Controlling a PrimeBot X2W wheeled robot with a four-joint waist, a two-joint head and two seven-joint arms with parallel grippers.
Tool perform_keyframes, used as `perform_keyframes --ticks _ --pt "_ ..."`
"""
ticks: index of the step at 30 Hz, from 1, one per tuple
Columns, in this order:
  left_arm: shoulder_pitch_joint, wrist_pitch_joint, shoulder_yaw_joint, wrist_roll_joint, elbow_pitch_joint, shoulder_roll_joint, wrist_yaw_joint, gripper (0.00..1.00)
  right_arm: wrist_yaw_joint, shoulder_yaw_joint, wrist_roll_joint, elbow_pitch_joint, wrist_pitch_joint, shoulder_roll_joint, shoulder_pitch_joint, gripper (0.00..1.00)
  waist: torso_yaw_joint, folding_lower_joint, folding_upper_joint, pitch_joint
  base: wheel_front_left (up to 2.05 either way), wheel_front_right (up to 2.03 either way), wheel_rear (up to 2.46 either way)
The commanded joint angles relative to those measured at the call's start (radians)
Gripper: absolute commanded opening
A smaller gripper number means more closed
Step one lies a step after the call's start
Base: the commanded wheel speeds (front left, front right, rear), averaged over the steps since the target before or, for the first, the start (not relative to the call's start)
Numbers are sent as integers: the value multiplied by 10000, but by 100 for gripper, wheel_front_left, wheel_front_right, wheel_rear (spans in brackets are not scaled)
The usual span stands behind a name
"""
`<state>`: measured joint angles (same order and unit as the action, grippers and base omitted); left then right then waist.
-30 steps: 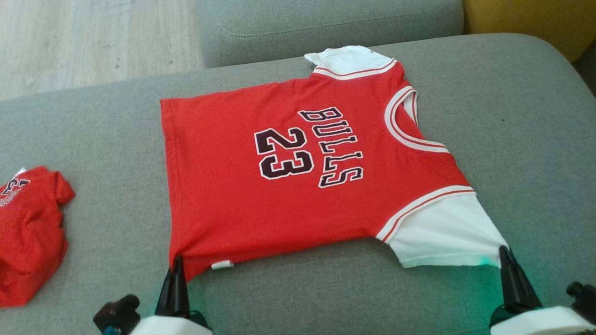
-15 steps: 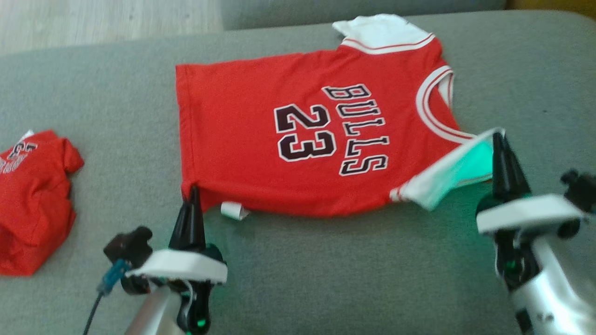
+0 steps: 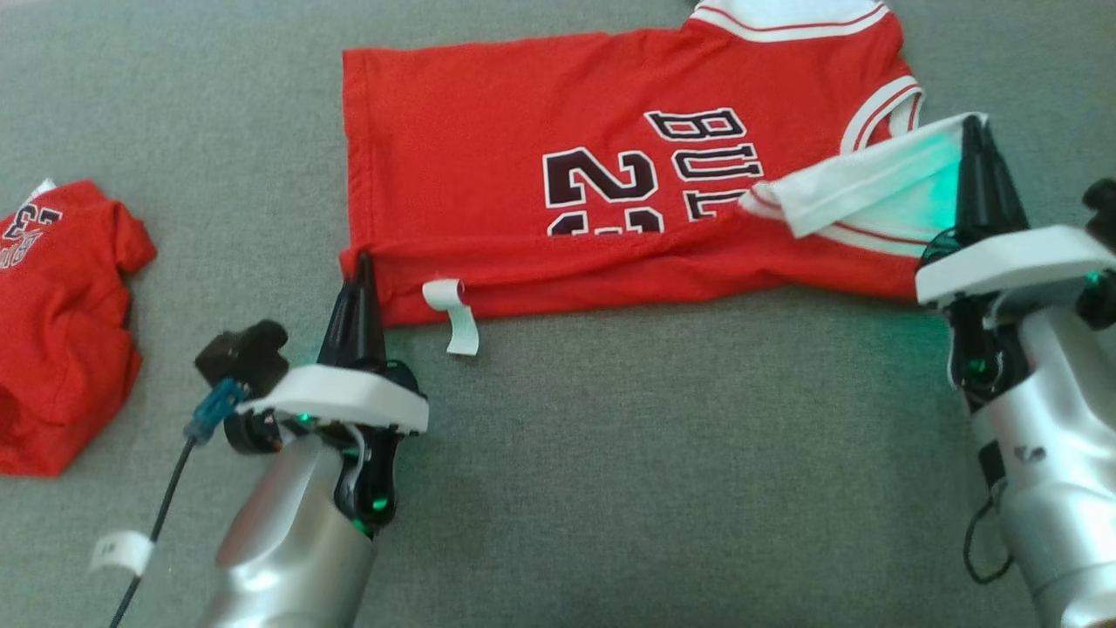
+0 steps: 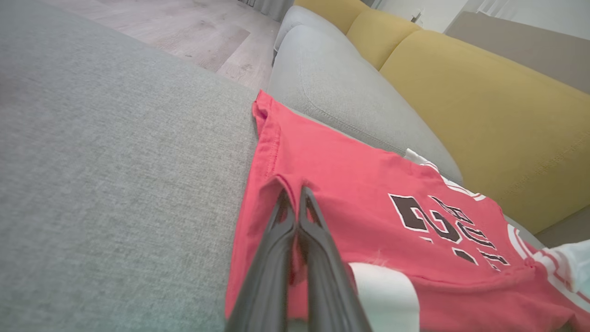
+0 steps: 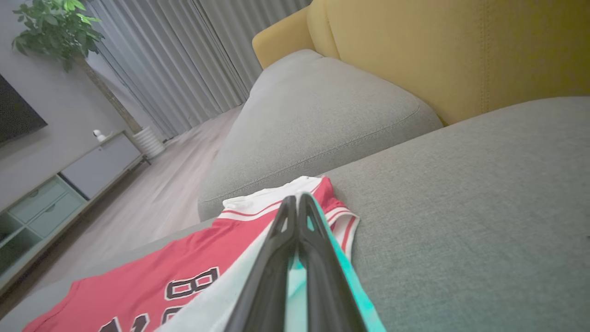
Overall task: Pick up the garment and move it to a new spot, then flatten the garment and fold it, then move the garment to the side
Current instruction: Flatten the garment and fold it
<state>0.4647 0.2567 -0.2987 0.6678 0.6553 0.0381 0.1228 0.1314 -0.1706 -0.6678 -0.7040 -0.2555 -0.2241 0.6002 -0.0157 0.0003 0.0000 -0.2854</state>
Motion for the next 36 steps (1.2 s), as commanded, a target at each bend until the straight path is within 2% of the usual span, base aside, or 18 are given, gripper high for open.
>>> perform_keyframes --ticks 1,4,5,6,7,8,12,13,15,21,25,36 --pt "507 51 117 13 -60 122 -109 0 -7 -21 243 25 -63 -5 397 0 -28 -3 0 -118 0 0 0" --pt "880 51 -4 12 220 122 -319 0 -7 96 559 -321 -63 95 760 0 -36 -3 0 -230 0 0 0" --pt "975 51 -35 11 306 122 -384 8 -7 188 686 -402 -63 125 859 0 -33 -3 0 -253 0 0 0" --pt "1053 51 -35 0 376 122 -490 42 -7 356 885 -439 -63 134 947 0 -33 -3 0 -276 0 0 0" --pt "1109 51 -25 -4 415 122 -594 96 -7 522 1124 -447 -63 161 1004 52 -33 -3 0 -295 0 0 0" --pt "1163 51 19 -53 404 122 -715 100 -7 762 1351 -407 -63 210 1042 100 -32 -3 0 -311 0 0 0" --pt "1146 51 280 -522 121 122 -1039 100 -7 1379 2363 143 -63 371 967 100 -43 -3 0 -293 0 0 0" --pt "955 51 348 -1332 -177 122 -1151 100 -7 1597 3052 598 -63 514 707 100 -36 -3 0 -235 0 0 0" --pt "600 51 534 -1915 -543 122 -1315 100 -7 1821 3647 1028 -63 672 369 100 -33 -3 0 -144 0 0 0" --pt "-581 51 875 -3675 -1279 122 -1558 100 -7 1585 5119 1733 -63 994 -924 100 -38 -3 0 310 0 0 0" --pt "-1435 51 982 -4206 -1541 122 -1606 100 -7 1440 5376 1777 -63 1193 -1791 100 -37 -3 0 749 0 0 0" --pt "-3426 51 1251 -4037 -2112 122 -1497 100 -7 1261 5266 1431 -63 1455 -3432 100 -17 -3 0 1848 0 0 0"
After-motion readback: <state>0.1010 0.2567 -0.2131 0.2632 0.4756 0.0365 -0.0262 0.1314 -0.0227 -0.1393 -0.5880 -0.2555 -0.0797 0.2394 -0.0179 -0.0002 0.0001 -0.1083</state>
